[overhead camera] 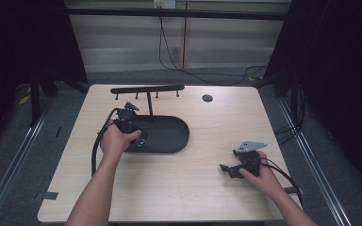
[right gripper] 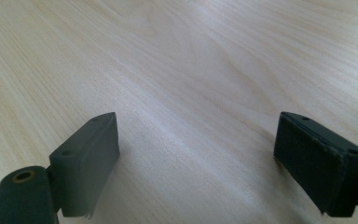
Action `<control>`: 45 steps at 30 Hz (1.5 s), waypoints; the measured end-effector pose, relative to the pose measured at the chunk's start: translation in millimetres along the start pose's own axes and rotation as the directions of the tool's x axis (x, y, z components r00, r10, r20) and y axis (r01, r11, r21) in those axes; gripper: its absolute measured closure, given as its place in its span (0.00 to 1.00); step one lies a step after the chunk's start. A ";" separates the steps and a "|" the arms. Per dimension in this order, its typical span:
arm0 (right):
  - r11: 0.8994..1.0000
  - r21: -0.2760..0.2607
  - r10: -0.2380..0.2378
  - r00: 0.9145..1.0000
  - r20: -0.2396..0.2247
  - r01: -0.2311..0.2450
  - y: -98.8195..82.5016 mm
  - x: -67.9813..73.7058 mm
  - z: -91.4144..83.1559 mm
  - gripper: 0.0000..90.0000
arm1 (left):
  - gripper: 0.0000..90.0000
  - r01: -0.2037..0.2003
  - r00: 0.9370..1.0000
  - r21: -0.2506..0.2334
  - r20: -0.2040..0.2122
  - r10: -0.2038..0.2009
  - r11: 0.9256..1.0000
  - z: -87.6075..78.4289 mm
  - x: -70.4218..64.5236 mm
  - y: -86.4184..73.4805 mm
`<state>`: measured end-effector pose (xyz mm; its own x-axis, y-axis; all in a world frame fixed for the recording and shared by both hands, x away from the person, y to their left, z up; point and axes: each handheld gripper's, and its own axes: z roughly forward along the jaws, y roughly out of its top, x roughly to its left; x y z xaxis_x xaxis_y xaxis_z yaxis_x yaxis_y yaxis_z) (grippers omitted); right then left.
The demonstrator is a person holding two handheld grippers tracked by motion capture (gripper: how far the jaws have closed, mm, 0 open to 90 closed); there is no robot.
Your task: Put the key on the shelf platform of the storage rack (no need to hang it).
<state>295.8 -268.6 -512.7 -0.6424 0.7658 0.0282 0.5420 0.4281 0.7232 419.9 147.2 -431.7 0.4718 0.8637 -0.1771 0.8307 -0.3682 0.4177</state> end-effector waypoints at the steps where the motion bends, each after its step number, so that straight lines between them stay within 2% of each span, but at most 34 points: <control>1: 1.000 0.000 0.000 1.000 0.000 0.000 0.0 0.0 0.0 0.15 | 0.37 0.001 1.000 -0.004 0.001 -0.001 1.000 -0.2 0.0 -0.5; 9: 1.000 0.000 0.000 1.000 0.001 0.000 0.0 0.0 -0.1 0.15 | 0.32 0.001 1.000 -0.013 0.009 -0.001 1.000 -5.3 2.0 -4.2; 12: 1.000 0.000 0.000 1.000 0.000 0.000 0.0 0.0 0.0 0.15 | 0.31 -0.014 1.000 -0.017 0.001 0.014 1.000 -7.7 3.0 -5.2; 16: 1.000 0.001 0.001 1.000 0.000 -0.001 0.0 0.0 -0.1 0.15 | 0.31 0.000 1.000 -0.019 0.005 0.000 1.000 -9.5 1.3 -7.2; 18: 1.000 0.000 0.000 1.000 0.000 0.000 0.0 0.0 0.0 0.15 | 0.31 -0.022 1.000 -0.011 0.008 0.022 1.000 -10.4 2.1 -7.7; 19: 1.000 0.000 0.000 1.000 0.002 0.000 0.0 0.0 -0.1 0.15 | 0.31 -0.013 1.000 -0.011 0.007 0.013 1.000 -10.5 0.7 -9.1; 28: 1.000 0.001 0.000 1.000 0.001 0.000 0.0 0.1 -0.1 0.15 | 0.31 -0.024 0.999 -0.019 0.021 0.024 1.000 -14.7 -2.9 -14.8; 31: 1.000 0.000 0.000 1.000 0.002 0.000 0.0 0.0 -0.1 0.15 | 0.31 -0.044 0.999 -0.013 0.028 0.044 0.999 -17.4 -2.9 -15.8; 33: 1.000 0.000 0.000 1.000 0.001 0.000 0.0 0.0 -0.1 0.15 | 0.31 -0.040 0.999 -0.022 0.025 0.041 0.999 -19.3 -3.7 -16.8; 38: 1.000 0.001 0.000 1.000 0.002 0.000 0.0 0.0 -0.1 0.15 | 0.30 -0.045 0.998 -0.008 0.043 0.046 0.999 -22.5 -3.8 -20.2; 40: 1.000 0.000 0.000 1.000 0.002 0.000 0.0 0.0 -0.1 0.15 | 0.29 -0.065 0.997 -0.006 0.041 0.065 0.998 -24.2 -3.0 -21.5; 41: 1.000 0.000 0.000 1.000 0.002 0.000 0.0 0.0 -0.1 0.15 | 0.29 -0.050 0.998 -0.013 0.044 0.050 0.999 -24.3 -4.0 -22.6; 45: 1.000 0.000 0.000 1.000 0.001 0.000 0.0 0.0 -0.1 0.15 | 0.29 -0.056 0.997 -0.019 0.046 0.057 0.998 -25.9 -4.5 -24.8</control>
<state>295.7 -268.6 -512.6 -0.6417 0.7665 0.0273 0.5422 0.4282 0.7229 389.5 161.3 -418.2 0.5311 0.8249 -0.1935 0.7974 -0.4093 0.4434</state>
